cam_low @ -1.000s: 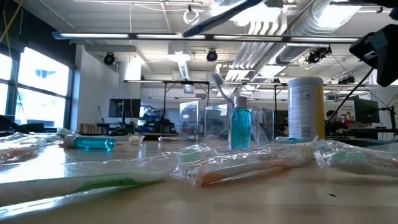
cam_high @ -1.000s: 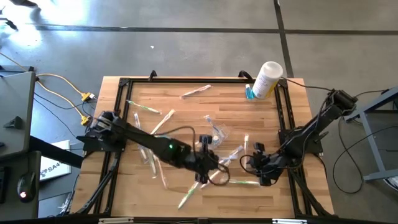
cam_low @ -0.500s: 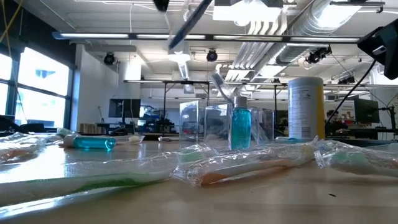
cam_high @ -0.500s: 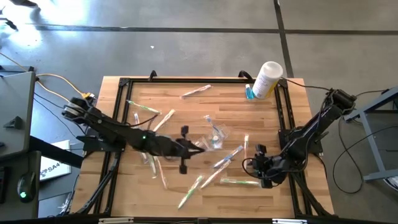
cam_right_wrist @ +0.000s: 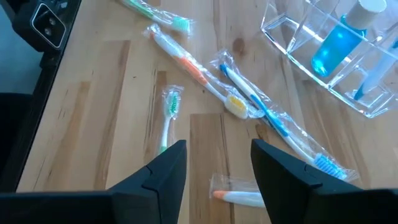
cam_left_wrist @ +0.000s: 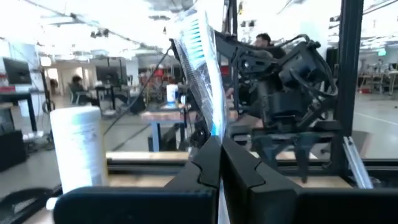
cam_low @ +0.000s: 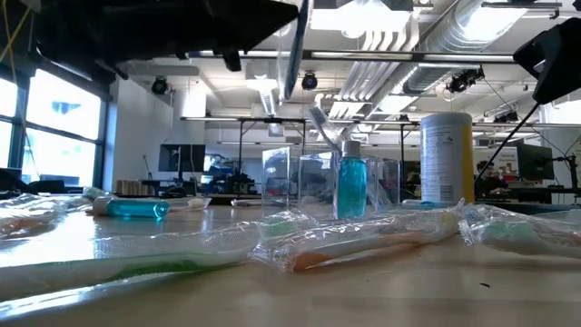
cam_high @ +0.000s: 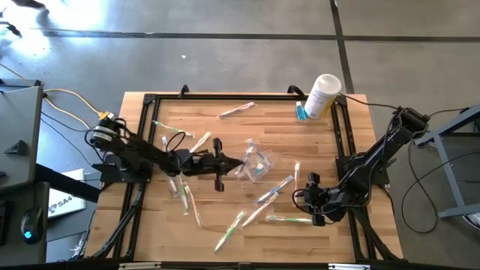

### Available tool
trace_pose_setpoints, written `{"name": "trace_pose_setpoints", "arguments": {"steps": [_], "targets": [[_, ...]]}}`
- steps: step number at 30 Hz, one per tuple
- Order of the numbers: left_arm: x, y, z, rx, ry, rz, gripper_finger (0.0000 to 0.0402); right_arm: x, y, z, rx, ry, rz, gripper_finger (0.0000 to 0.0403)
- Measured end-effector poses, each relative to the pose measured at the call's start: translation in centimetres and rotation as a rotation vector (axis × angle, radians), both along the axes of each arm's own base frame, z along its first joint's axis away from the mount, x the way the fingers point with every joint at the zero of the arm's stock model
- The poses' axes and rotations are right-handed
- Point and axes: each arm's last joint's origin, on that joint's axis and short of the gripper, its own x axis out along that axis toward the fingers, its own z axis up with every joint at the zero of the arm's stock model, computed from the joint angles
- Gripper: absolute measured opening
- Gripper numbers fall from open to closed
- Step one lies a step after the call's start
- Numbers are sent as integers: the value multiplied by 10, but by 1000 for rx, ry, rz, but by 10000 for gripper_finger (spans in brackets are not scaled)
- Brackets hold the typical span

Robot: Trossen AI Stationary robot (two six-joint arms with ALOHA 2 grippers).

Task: Pick & Place toothbrushing station
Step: Put the blue toothbrush into the transparent organizer

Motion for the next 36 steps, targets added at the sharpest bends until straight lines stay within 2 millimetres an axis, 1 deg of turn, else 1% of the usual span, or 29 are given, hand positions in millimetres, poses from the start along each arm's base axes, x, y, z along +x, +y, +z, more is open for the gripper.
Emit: {"name": "trace_pose_setpoints", "arguments": {"steps": [6, 18, 26, 31, 36], "targets": [[8, 10, -15, 16, 8, 13, 0, 0, 0, 0, -2, 0, 2, 171], [17, 8, -54, 15, 48, 11, 0, 1, 1, 1, 6, -8, 3, 171], [21, 9, -76, -48, 113, -2, 0, 1, 1, 2, 1, -21, 18, 171], [22, 9, -81, -92, 127, -13, 0, 1, 1, 2, -1, -21, 21, 171], [22, 9, -81, -99, 128, -16, 0, 1, 1, 2, -2, -20, 21, 171]]}}
